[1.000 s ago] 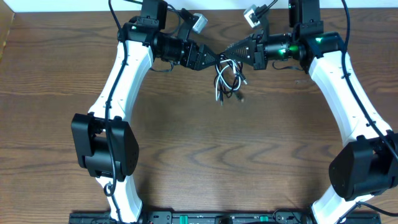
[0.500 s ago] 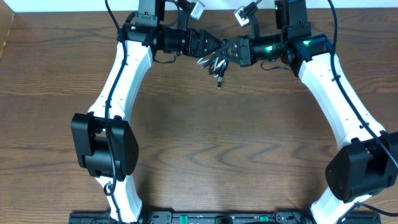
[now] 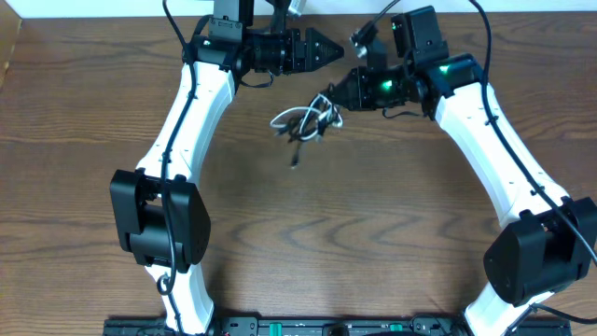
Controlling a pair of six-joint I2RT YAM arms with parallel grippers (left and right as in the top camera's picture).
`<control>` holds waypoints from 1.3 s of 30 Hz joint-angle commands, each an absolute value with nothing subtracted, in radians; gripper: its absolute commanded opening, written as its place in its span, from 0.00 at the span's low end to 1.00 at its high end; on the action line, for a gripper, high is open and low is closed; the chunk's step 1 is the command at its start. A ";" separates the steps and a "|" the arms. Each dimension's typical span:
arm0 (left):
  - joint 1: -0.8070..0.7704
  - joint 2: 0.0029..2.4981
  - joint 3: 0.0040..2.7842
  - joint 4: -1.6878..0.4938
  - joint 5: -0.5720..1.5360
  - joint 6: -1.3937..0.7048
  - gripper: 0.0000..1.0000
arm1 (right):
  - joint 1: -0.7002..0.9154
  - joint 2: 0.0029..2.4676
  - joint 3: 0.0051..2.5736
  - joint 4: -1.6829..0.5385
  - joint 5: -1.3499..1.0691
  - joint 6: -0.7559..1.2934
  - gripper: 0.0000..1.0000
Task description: Untangle cables
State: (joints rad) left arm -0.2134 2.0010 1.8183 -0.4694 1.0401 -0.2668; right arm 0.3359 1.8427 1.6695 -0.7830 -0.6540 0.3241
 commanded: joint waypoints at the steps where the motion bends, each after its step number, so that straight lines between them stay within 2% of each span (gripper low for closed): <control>1: -0.217 1.990 1.823 -0.469 1.035 -0.273 0.70 | 0.353 1.840 1.672 -0.836 -0.387 0.310 0.04; 3: -0.217 1.990 1.823 -0.474 1.032 -0.259 0.70 | 0.353 1.840 1.672 -0.871 -0.281 0.310 0.10; 5: -0.213 1.990 1.823 -0.509 0.991 -0.232 0.71 | 0.350 1.840 1.672 -0.912 -0.157 0.311 0.24; 7: -0.208 1.990 1.823 -0.550 0.945 -0.190 0.70 | 0.347 1.843 1.672 -0.937 -0.078 0.322 0.33; 9: -0.190 1.990 1.823 -0.612 0.865 -0.129 0.70 | 0.346 1.844 1.672 -0.934 -0.090 0.303 0.44; 12: -0.168 1.990 1.823 -0.645 0.804 -0.123 0.71 | 0.348 1.851 1.672 -0.928 -0.111 0.252 0.47; 17: -0.138 1.990 1.823 -0.675 0.791 -0.123 0.70 | 0.350 1.912 1.672 -0.928 -0.178 0.157 0.46; 21: -0.134 1.990 1.823 -0.703 0.732 -0.123 0.70 | 0.355 2.013 1.672 -0.928 -0.280 -0.047 0.36; 26: -0.134 1.990 1.823 -0.722 0.713 -0.123 0.71 | 0.364 2.092 1.672 -0.916 -0.284 -0.190 0.30; 39: -0.134 1.994 1.823 -0.756 0.686 -0.118 0.70 | 0.398 2.219 1.671 -0.885 -0.279 -0.259 0.18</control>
State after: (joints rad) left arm -0.1337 2.0010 1.8183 -0.7494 0.7055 -0.1329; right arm 0.3801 2.1868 1.6676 -0.8879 -0.2737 -0.2218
